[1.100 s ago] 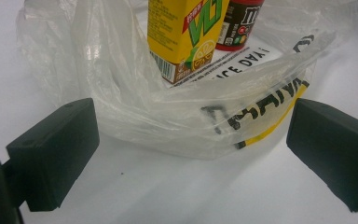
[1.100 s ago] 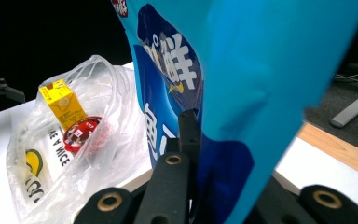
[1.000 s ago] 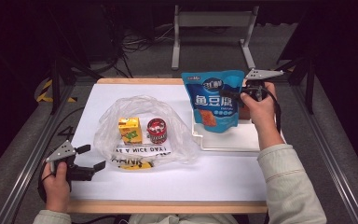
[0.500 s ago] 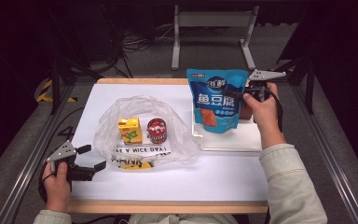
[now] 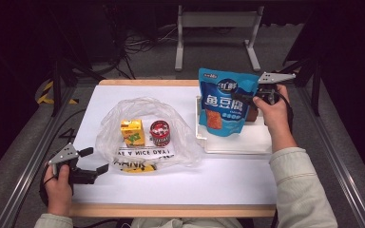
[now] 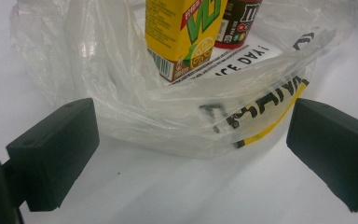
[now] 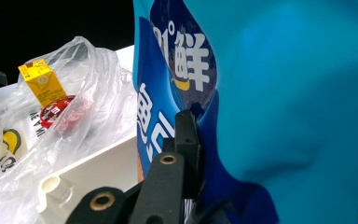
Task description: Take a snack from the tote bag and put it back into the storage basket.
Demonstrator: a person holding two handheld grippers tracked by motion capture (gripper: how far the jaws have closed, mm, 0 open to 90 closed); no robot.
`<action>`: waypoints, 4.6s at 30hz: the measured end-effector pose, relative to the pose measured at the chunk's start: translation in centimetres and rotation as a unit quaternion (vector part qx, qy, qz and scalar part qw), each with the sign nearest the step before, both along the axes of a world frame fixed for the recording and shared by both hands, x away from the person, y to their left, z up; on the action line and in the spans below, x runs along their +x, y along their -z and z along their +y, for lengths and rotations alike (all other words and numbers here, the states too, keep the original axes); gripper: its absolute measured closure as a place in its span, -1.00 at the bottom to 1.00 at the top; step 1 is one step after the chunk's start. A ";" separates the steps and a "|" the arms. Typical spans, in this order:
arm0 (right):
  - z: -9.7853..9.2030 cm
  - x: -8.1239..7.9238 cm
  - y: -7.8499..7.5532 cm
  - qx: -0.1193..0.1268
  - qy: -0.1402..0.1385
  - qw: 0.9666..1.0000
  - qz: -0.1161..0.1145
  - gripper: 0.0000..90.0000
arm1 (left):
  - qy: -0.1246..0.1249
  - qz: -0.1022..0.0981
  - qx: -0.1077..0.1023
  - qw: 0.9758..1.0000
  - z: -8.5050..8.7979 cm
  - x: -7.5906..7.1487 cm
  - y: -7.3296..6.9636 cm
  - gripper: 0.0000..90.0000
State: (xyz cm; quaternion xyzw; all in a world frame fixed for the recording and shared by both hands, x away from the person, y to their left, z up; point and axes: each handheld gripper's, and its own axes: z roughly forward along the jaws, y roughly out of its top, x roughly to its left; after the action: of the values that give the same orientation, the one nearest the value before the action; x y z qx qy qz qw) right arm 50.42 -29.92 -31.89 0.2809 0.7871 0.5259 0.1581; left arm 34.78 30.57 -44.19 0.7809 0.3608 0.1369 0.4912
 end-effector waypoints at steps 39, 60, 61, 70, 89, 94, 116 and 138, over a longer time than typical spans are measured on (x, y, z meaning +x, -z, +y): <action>-4.2 -7.7 0.7 0.021 0.092 0.994 -0.051 -0.04 | 0.008 -0.001 0.003 1.000 -0.7 0.8 0.0 -0.94; -3.3 -10.0 3.6 0.002 0.084 0.996 -0.029 0.59 | 0.010 -0.001 0.007 1.000 -0.8 0.7 0.0 -0.93; -3.2 -9.9 3.8 -0.003 0.082 0.996 -0.025 0.64 | 0.010 -0.001 0.007 1.000 -0.8 0.7 0.1 -0.94; -2.2 -9.0 5.0 -0.052 0.074 0.996 0.008 1.00 | 0.004 0.000 0.006 1.000 -0.5 0.4 0.0 -0.93; -0.3 -6.8 7.4 -0.120 0.105 0.985 0.066 1.00 | -0.011 -0.003 0.008 1.000 0.4 -0.8 0.1 -0.93; 0.0 -6.3 7.9 -0.123 0.119 0.982 0.073 1.00 | -0.014 -0.002 0.009 1.000 0.5 -0.9 0.1 -0.94; 0.8 -4.8 9.2 -0.123 0.159 0.977 0.074 1.00 | -0.015 0.001 0.010 1.000 0.4 -0.9 0.2 -0.93; 0.0 -6.9 7.1 -0.098 0.148 0.982 0.062 0.93 | -0.012 -0.002 0.002 1.000 0.5 -0.5 0.1 -0.94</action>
State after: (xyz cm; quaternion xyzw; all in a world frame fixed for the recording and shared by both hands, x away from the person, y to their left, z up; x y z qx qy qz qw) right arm 43.56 -29.94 -38.98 0.4093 0.7928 0.3987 0.2119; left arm 34.30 31.09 -44.28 0.7773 0.3686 0.1449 0.4888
